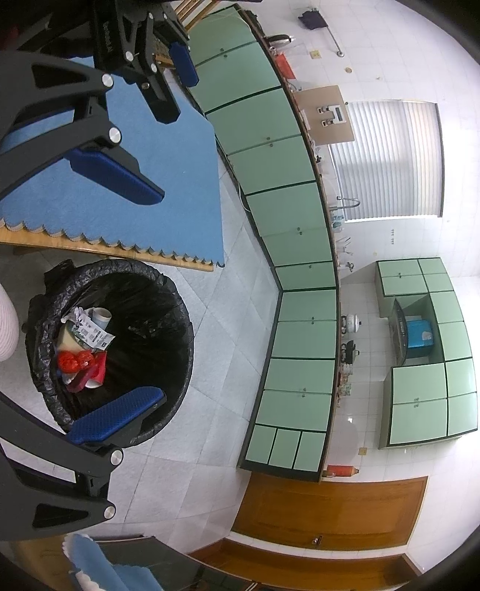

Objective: Collect trash

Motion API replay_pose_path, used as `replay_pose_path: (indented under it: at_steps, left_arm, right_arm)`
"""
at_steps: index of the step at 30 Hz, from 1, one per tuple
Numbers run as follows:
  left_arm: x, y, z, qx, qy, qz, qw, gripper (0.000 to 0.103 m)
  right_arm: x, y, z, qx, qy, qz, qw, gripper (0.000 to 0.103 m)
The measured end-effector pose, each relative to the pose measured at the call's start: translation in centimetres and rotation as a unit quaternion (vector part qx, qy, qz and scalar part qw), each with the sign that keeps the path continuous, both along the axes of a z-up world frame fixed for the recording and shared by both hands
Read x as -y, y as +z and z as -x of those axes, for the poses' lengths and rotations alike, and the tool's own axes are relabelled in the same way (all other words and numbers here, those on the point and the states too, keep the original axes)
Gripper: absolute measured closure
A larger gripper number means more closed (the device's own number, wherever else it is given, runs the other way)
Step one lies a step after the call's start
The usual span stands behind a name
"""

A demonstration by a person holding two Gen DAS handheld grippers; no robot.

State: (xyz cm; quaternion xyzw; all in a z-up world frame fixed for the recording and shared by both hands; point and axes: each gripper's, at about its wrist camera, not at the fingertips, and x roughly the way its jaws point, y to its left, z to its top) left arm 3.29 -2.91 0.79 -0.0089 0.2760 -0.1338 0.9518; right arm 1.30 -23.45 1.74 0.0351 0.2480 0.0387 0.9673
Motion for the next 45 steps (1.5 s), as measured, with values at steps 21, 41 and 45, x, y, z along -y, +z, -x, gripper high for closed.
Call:
replay_pose_path:
  at_steps: [21, 41, 45]
  left_arm:
    - [-0.26, 0.29, 0.01, -0.001, 0.0, 0.0, 1.0, 0.006]
    - [-0.47, 0.36, -0.05, 0.0, 0.002, -0.001, 1.0, 0.006]
    - [-0.43, 0.35, -0.03, 0.0, 0.002, 0.0, 1.0, 0.006]
  right_arm:
    - [-0.11, 0.11, -0.03, 0.0, 0.001, 0.0, 1.0, 0.006]
    - [-0.18, 0.14, -0.09, 0.002, 0.0, 0.0, 1.0, 0.006]
    - [-0.19, 0.22, -0.16, 0.002, 0.001, 0.0, 1.0, 0.006]
